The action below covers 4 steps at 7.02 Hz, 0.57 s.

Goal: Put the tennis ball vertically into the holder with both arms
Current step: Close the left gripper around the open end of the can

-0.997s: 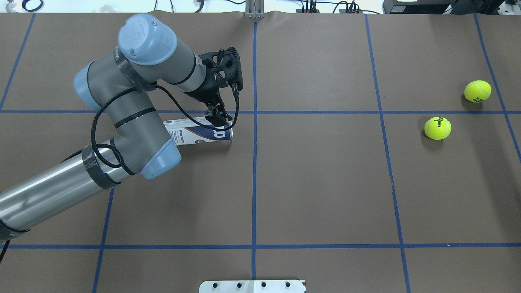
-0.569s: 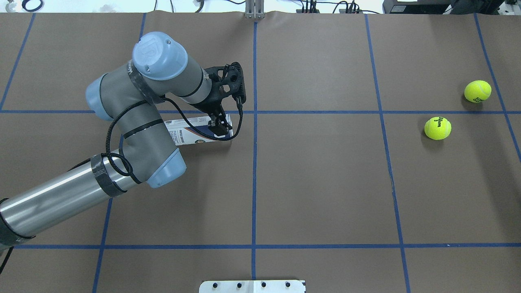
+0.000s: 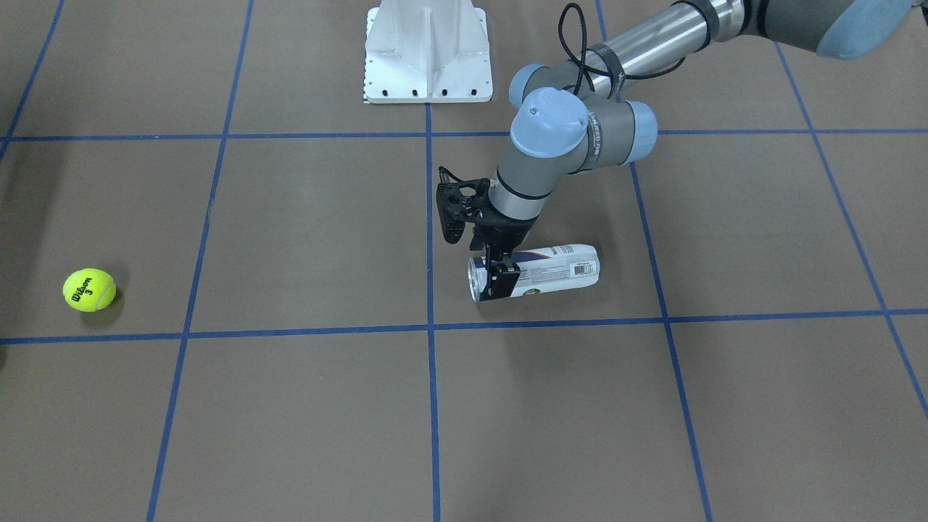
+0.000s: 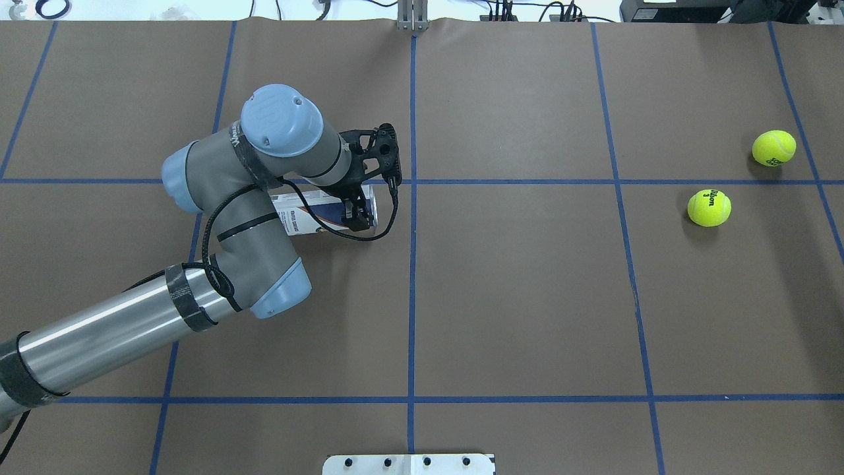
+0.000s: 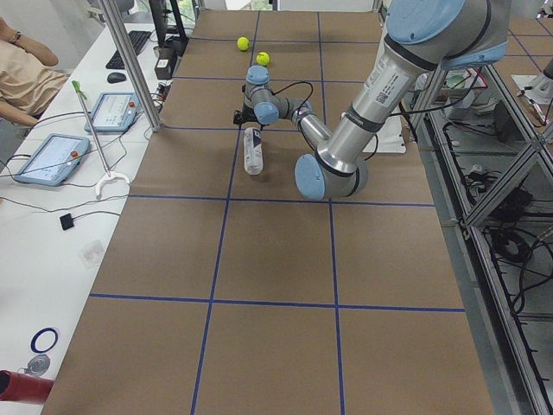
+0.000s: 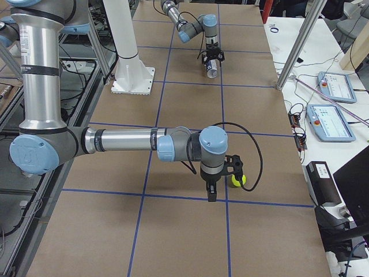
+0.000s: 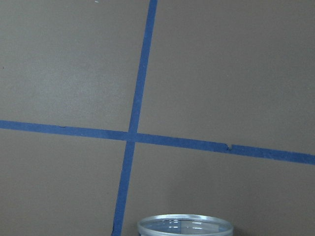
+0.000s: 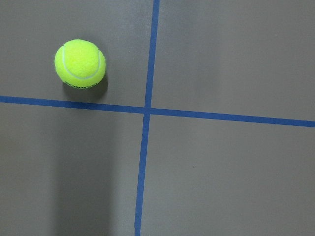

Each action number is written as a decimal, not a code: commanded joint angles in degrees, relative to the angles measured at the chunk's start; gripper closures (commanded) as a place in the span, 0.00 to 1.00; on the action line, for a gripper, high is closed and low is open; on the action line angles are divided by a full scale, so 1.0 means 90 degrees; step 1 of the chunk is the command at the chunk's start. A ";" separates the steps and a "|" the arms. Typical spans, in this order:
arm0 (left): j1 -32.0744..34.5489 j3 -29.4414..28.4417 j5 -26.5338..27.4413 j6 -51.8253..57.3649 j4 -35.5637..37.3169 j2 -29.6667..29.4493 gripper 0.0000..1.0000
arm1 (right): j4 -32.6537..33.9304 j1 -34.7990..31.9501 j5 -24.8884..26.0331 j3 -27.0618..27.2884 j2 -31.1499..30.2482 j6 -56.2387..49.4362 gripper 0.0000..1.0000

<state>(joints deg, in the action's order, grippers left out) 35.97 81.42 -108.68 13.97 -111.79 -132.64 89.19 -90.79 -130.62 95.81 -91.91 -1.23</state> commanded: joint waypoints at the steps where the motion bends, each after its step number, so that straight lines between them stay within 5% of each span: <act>1: -0.0090 -0.0150 0.0142 0.0000 -0.0010 -0.0008 0.01 | -0.0037 0.0000 0.0002 0.0008 -0.0041 0.0000 0.00; 4: -0.0383 -0.0237 0.0463 -0.0010 -0.0010 -0.0028 0.01 | -0.0037 0.0000 0.0002 -0.0001 -0.0041 0.0000 0.00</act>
<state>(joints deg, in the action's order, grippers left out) 33.57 79.67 -106.13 13.90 -111.82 -132.81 88.87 -90.79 -130.63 95.84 -92.27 -1.23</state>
